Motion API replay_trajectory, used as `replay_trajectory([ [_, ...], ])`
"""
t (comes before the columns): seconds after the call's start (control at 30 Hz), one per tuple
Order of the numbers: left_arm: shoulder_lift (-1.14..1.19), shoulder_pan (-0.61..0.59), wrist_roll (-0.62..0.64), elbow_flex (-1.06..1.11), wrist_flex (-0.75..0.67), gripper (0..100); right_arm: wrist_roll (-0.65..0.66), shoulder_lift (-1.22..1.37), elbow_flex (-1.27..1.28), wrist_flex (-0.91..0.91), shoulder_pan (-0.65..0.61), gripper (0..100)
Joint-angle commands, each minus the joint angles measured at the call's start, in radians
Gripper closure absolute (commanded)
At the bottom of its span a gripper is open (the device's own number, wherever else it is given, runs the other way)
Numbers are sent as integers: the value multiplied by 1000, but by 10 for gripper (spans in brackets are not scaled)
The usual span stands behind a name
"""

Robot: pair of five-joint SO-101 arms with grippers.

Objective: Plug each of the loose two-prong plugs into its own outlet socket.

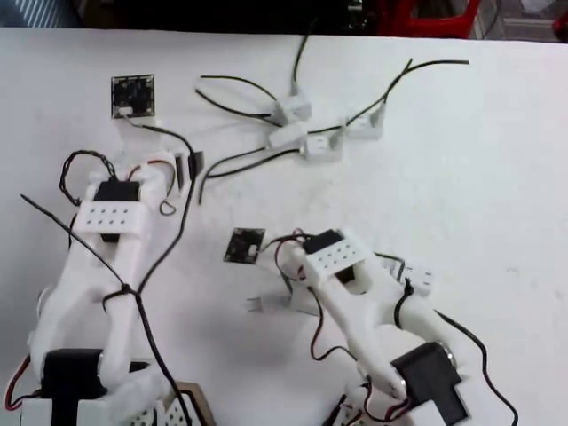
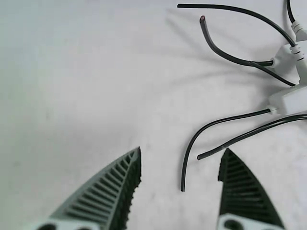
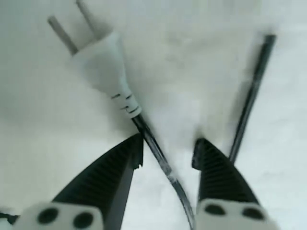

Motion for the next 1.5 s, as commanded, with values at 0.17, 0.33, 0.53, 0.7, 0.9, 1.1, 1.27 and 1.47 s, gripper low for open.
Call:
replay_trajectory([
  [0.17,-4,-2,2,-14,-3,736,-163,-47,-37,22,-15,980],
  [0.33,-4,-4,0,-14,-3,736,-430,-236,-44,18,33,981],
  [0.53,-5,-5,0,-14,-3,736,-885,-414,-123,18,194,981],
  [0.7,-5,-5,0,-14,-3,736,-1158,-447,-164,2,348,981],
  [0.9,-4,-5,0,-14,-3,736,-1197,-447,-160,-74,504,981],
  [1.1,-4,-4,0,-14,-3,736,-1097,-446,-123,-54,409,944],
  [1.27,-4,-5,0,-14,-3,736,-1244,-446,-118,-59,292,735],
  [1.47,-4,-5,0,-14,-3,736,-1350,-414,-118,-54,173,734],
])
